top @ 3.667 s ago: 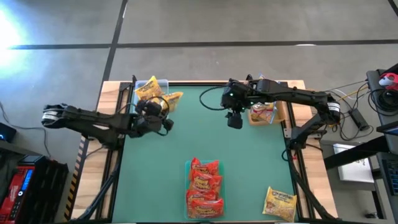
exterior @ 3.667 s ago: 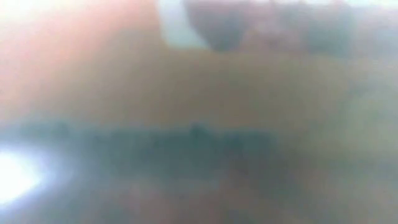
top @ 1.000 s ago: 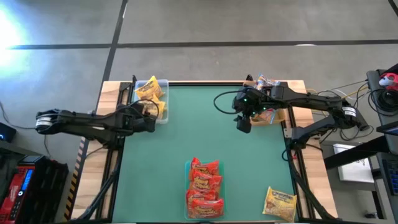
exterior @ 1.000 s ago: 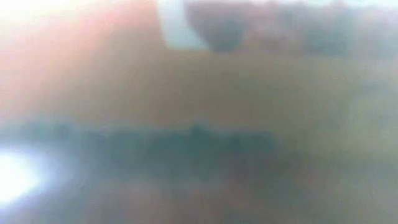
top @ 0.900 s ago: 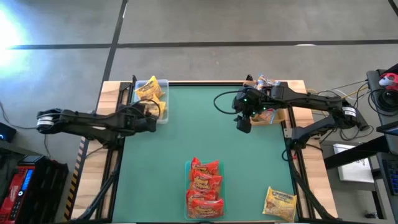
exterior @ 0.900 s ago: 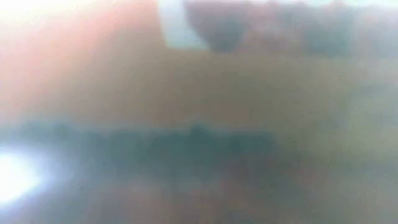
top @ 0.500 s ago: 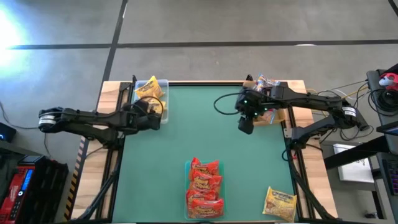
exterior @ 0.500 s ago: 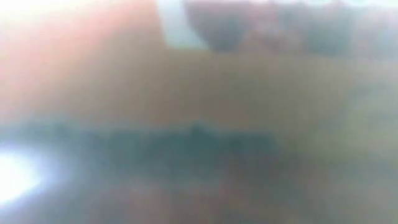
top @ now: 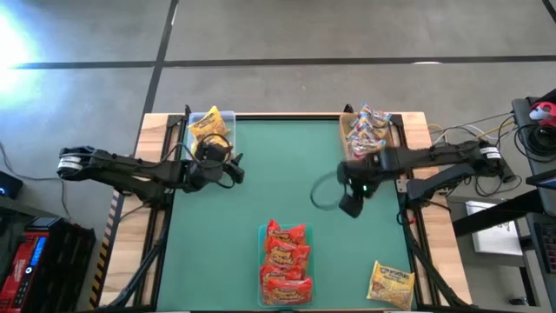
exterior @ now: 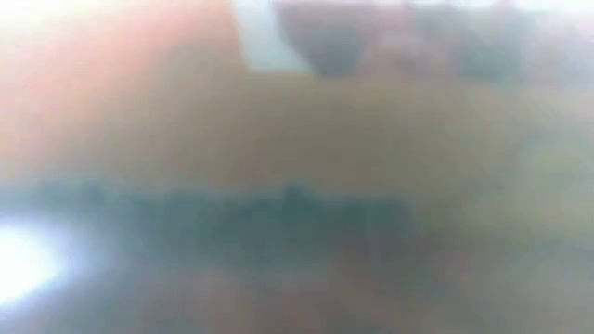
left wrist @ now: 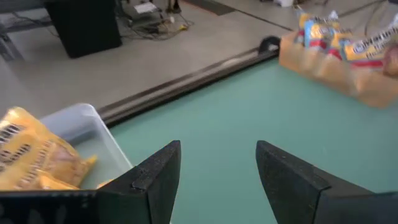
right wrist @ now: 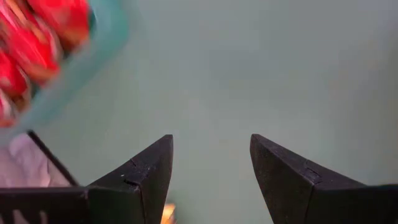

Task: Sort Maruchan noodles
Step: Put the yellow noodle pack into the transparent bin

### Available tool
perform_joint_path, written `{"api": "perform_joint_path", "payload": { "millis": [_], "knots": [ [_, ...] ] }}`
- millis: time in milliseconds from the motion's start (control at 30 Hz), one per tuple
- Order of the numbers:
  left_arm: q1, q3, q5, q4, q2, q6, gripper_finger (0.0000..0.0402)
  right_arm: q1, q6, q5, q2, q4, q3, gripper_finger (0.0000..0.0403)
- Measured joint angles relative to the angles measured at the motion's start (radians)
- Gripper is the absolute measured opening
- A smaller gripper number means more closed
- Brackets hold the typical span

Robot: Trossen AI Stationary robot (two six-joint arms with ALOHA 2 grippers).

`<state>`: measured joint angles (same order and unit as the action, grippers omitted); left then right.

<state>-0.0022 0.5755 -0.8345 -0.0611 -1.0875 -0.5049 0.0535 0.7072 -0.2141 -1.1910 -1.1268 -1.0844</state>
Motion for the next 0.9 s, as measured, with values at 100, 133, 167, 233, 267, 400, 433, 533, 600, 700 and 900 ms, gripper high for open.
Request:
{"api": "perform_joint_path", "payload": {
  "millis": [100,133,167,233,267,400,433,533,600,700,900],
  "knots": [
    [-0.005,-0.002,0.026,0.014,-0.032,-0.021,0.0192,0.128,0.163,-0.004,0.0,0.003,0.042,0.0203],
    [-0.005,-0.002,0.04,0.025,-0.043,-0.031,0.0192,0.171,0.214,-0.005,0.0,0.005,0.053,0.0203],
    [-0.006,-0.002,0.052,0.043,-0.056,-0.035,0.0192,0.214,0.262,-0.005,0.0,0.007,0.063,0.0203],
    [-0.006,-0.002,0.08,0.082,-0.082,-0.034,0.0192,0.295,0.354,-0.005,-0.002,0.009,0.081,0.0203],
    [-0.006,-0.002,0.096,0.108,-0.097,-0.032,0.0192,0.336,0.4,-0.004,-0.002,0.01,0.089,0.0203],
    [-0.008,0.009,0.146,0.171,-0.152,-0.031,0.0192,0.498,0.574,-0.005,-0.002,0.043,0.107,0.0203],
    [-0.009,0.017,0.152,0.183,-0.164,-0.031,0.0192,0.537,0.615,-0.006,-0.002,0.063,0.111,0.0203],
    [-0.011,0.042,0.167,0.19,-0.199,-0.016,0.0192,0.637,0.738,-0.025,-0.003,0.188,0.133,0.0203],
    [-0.011,0.062,0.168,0.188,-0.22,0.002,0.0192,0.697,0.81,-0.032,-0.003,0.288,0.155,0.0203],
    [-0.011,0.103,0.168,0.19,-0.252,0.037,0.0192,0.765,0.924,-0.033,-0.004,0.391,0.173,0.0203],
    [-0.011,0.192,0.167,0.19,-0.311,0.115,0.0192,0.863,1.135,-0.059,-0.026,0.411,0.2,0.0203]
  ]
}}
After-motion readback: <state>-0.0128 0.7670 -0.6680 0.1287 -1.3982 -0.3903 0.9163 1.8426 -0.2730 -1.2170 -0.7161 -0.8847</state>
